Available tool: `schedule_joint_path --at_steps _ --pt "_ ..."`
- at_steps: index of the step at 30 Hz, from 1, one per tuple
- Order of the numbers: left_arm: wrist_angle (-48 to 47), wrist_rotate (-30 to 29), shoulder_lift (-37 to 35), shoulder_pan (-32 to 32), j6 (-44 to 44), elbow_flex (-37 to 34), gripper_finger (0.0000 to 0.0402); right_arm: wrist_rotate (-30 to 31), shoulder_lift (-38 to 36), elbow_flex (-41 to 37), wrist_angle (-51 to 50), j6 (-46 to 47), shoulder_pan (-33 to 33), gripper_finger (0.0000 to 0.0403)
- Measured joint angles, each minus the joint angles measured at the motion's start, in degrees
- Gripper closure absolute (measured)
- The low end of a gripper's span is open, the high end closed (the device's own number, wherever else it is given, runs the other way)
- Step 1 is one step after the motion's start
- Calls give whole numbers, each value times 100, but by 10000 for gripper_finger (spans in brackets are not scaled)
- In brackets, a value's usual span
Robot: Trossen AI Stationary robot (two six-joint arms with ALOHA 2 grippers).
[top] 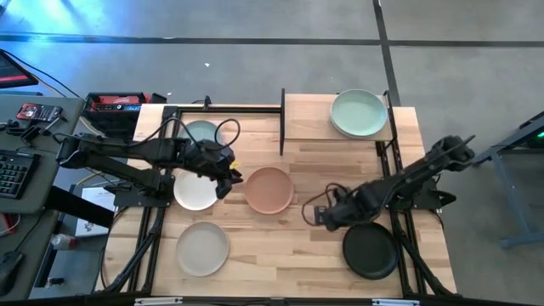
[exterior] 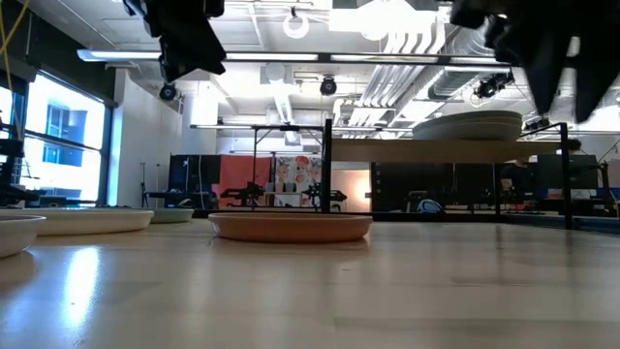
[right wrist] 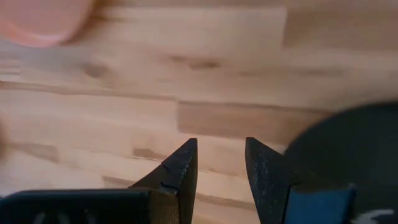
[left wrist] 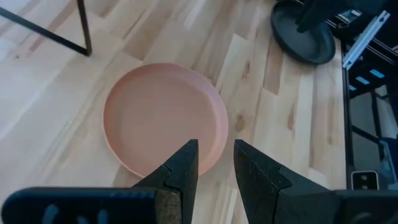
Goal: Place and stack plates onto a shelf
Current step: Stack the black plate on top of the green plate on the shelf
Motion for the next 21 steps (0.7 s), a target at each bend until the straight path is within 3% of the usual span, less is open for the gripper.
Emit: schedule_joint_path --at_steps 6,11,21 --pt "-2 0 0 -155 1 0 312 -527 518 0 38 736 414 291" --pt "-4 0 0 -247 0 0 312 -570 880 2 88 1349 698 291" --pt "-1 -149 0 -301 -1 0 312 -929 1595 4 212 1378 861 291"
